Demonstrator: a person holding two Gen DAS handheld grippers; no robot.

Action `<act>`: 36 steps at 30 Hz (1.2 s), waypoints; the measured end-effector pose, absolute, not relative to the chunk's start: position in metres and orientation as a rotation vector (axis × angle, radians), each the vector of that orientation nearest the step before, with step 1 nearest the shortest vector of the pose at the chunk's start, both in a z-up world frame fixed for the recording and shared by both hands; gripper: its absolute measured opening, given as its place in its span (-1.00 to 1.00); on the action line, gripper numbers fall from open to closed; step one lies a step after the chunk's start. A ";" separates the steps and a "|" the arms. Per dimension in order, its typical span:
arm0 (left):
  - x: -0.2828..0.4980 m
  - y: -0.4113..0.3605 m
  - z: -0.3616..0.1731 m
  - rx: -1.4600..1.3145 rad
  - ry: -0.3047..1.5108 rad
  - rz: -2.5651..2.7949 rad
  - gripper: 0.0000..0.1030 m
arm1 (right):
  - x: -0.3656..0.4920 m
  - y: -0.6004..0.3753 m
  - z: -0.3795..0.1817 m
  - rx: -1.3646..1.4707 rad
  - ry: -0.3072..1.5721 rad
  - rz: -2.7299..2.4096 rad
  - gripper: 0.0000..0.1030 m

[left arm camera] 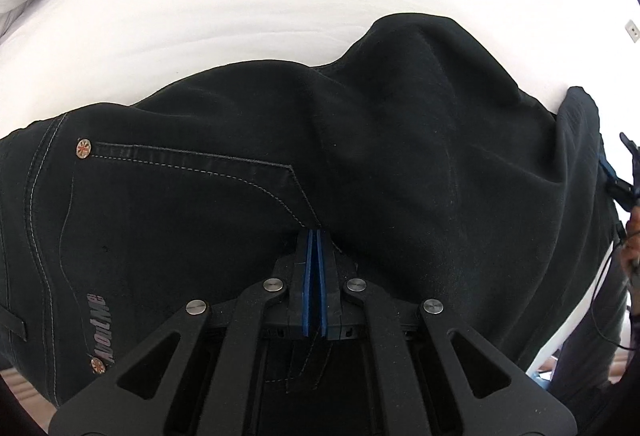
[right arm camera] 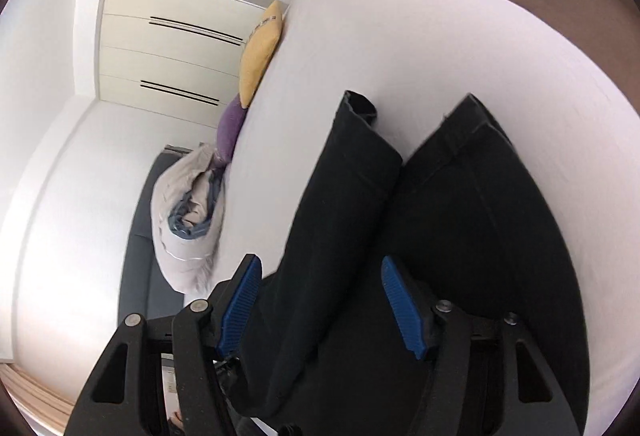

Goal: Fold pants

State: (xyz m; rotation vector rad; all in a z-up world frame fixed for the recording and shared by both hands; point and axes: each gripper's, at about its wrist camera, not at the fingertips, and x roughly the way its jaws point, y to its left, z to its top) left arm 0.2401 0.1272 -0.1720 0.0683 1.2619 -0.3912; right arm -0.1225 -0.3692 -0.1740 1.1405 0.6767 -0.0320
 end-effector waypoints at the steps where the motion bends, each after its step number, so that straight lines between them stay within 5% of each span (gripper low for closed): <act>1: 0.241 0.125 -0.173 0.081 1.263 -0.384 -0.96 | -0.116 -0.368 -0.176 1.141 0.680 -0.008 0.28; 4: 0.243 0.114 -0.175 0.145 1.249 -0.365 -0.96 | -0.094 -0.361 -0.181 1.111 0.726 0.014 0.08; 7: 0.241 0.104 -0.177 0.186 1.236 -0.348 -0.96 | -0.069 -0.344 -0.179 1.047 0.792 0.012 -0.86; 15: 0.228 0.068 -0.182 0.211 1.227 -0.344 -0.96 | -0.068 -0.327 -0.072 0.996 0.694 -0.050 -0.88; 18: 0.208 0.082 -0.183 0.228 1.222 -0.338 -0.96 | -0.067 -0.327 -0.028 0.879 0.729 -0.157 -0.60; 20: 0.204 0.079 -0.185 0.252 1.216 -0.333 -0.96 | -0.079 -0.336 -0.014 0.856 0.731 -0.242 0.63; 22: 0.198 0.071 -0.191 0.280 1.207 -0.327 -0.96 | -0.116 -0.353 -0.006 0.896 0.613 -0.401 0.94; 25: 0.195 0.063 -0.194 0.295 1.200 -0.323 -0.96 | -0.161 -0.376 -0.014 1.015 0.506 -0.456 0.93; 31: 0.187 0.051 -0.199 0.347 1.203 -0.311 -0.96 | -0.160 -0.386 -0.084 1.102 0.639 -0.247 0.61; 36: 0.181 0.044 -0.199 0.359 1.203 -0.295 -0.96 | -0.140 -0.395 -0.158 1.274 0.712 -0.152 0.52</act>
